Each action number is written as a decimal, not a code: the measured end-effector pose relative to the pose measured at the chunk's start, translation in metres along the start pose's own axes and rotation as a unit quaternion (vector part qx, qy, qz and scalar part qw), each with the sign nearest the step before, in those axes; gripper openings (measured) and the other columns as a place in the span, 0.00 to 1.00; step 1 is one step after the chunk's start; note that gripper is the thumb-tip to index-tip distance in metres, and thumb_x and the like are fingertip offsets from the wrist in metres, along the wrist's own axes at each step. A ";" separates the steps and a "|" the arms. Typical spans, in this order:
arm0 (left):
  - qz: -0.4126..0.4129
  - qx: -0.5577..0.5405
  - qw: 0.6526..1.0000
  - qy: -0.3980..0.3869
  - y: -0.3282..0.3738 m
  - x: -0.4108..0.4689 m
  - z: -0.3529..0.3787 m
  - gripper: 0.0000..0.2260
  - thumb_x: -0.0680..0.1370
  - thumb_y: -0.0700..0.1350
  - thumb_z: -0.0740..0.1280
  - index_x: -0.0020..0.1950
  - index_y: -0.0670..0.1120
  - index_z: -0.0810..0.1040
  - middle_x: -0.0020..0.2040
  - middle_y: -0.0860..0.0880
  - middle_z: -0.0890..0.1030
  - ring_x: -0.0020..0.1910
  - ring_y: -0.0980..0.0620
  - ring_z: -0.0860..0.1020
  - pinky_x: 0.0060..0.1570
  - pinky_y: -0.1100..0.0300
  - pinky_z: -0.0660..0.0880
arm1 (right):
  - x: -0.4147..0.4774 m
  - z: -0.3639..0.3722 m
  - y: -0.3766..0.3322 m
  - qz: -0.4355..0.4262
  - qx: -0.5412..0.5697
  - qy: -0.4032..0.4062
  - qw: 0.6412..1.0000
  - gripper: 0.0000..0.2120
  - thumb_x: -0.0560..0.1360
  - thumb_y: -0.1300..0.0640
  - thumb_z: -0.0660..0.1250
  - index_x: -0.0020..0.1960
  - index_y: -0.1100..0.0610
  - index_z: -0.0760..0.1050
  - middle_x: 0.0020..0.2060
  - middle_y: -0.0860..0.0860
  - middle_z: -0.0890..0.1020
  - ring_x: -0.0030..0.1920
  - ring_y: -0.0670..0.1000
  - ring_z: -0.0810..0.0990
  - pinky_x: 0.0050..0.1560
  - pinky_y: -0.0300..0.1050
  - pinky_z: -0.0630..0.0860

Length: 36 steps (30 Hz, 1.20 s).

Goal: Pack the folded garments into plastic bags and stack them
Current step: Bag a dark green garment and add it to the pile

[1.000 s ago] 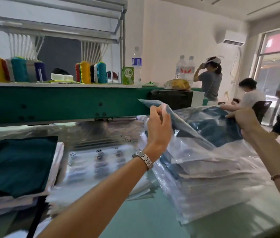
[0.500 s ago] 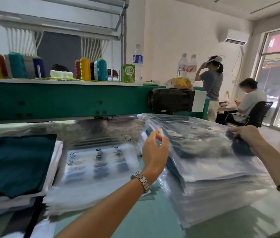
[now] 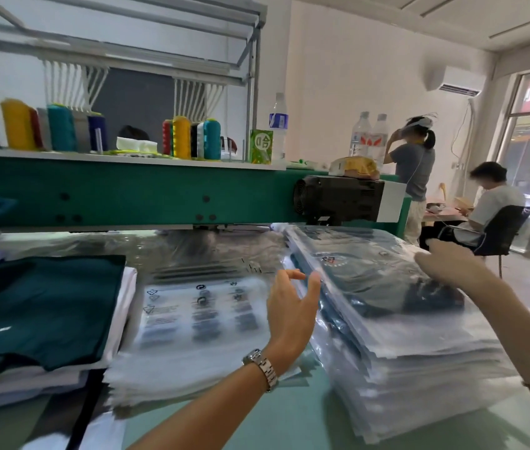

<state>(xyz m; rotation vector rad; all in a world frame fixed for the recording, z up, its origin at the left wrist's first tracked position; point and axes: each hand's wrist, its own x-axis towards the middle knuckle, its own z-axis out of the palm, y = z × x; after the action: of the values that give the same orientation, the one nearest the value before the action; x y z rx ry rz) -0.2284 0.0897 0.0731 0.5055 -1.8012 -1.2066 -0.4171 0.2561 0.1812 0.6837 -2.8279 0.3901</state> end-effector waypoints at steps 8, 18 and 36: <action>0.071 0.153 0.982 0.079 -0.047 -0.011 -0.088 0.06 0.78 0.42 0.66 0.52 0.50 0.74 0.51 0.55 0.78 0.49 0.54 0.76 0.54 0.49 0.75 | -0.111 0.012 -0.152 -0.191 0.004 0.069 0.979 0.21 0.80 0.48 0.53 0.70 0.55 0.63 0.64 0.58 0.74 0.63 0.57 0.70 0.63 0.54 0.66; 0.167 0.428 0.880 0.121 -0.107 -0.034 -0.213 0.15 0.71 0.32 0.63 0.50 0.49 0.79 0.48 0.54 0.82 0.49 0.50 0.80 0.49 0.57 0.68 | -0.152 0.158 -0.259 -0.374 0.122 -0.128 0.910 0.18 0.81 0.58 0.54 0.69 0.57 0.70 0.65 0.57 0.75 0.66 0.57 0.73 0.63 0.50 0.71; 0.128 0.523 0.839 0.076 -0.129 -0.054 -0.260 0.12 0.70 0.43 0.66 0.51 0.50 0.82 0.51 0.56 0.81 0.58 0.50 0.76 0.58 0.56 0.65 | -0.154 0.236 -0.257 -0.453 0.213 -0.041 0.865 0.13 0.79 0.45 0.63 0.58 0.48 0.81 0.55 0.42 0.80 0.56 0.47 0.75 0.54 0.38 0.66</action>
<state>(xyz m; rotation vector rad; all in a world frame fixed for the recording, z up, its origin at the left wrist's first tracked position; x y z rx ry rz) 0.0014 -0.0651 -0.0300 0.8819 -2.1844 0.1113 -0.1944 0.0287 -0.0288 2.0019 -2.1176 0.7928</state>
